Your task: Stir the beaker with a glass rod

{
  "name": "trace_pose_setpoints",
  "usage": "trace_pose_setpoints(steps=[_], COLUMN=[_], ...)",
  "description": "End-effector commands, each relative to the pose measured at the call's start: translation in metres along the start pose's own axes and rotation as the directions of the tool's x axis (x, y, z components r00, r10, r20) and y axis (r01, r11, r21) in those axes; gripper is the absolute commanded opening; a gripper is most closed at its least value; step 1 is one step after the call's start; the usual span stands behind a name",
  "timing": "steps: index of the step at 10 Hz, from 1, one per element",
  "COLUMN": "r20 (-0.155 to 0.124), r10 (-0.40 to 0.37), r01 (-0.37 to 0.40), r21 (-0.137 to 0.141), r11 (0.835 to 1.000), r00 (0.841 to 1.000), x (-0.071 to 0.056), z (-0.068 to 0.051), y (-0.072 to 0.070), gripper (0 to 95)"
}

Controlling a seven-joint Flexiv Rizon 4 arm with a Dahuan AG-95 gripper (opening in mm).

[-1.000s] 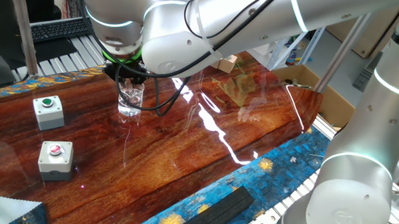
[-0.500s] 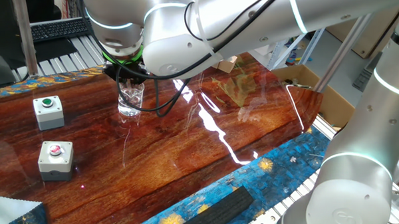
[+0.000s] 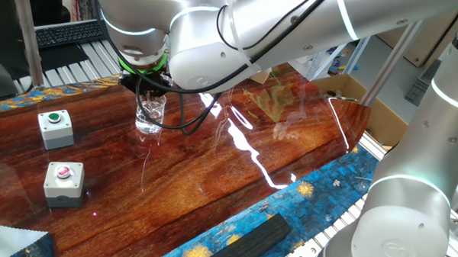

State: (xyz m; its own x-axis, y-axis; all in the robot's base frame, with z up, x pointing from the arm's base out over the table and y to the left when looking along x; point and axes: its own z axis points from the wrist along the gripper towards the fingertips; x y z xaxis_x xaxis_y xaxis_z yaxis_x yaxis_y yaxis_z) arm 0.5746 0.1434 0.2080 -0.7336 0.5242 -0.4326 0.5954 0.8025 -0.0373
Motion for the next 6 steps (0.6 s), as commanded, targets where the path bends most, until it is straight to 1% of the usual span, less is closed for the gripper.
trace_pose_setpoints(steps=[1, 3, 4, 6], r20=[-0.004, -0.011, -0.023, -0.034], r10=[-0.001, -0.007, -0.014, -0.026], r01=[0.001, 0.007, 0.014, 0.025], r21=[-0.003, -0.007, -0.011, -0.015], r11=[1.0, 1.0, 1.0, 1.0], r00=[1.0, 1.0, 1.0, 0.999], x=[-0.0005, -0.0016, -0.0039, -0.0075], z=[0.0006, -0.0002, -0.0018, -0.0027], y=[0.0006, 0.0004, -0.0006, -0.0006], gripper=[0.0, 0.0, 0.0, 0.0])
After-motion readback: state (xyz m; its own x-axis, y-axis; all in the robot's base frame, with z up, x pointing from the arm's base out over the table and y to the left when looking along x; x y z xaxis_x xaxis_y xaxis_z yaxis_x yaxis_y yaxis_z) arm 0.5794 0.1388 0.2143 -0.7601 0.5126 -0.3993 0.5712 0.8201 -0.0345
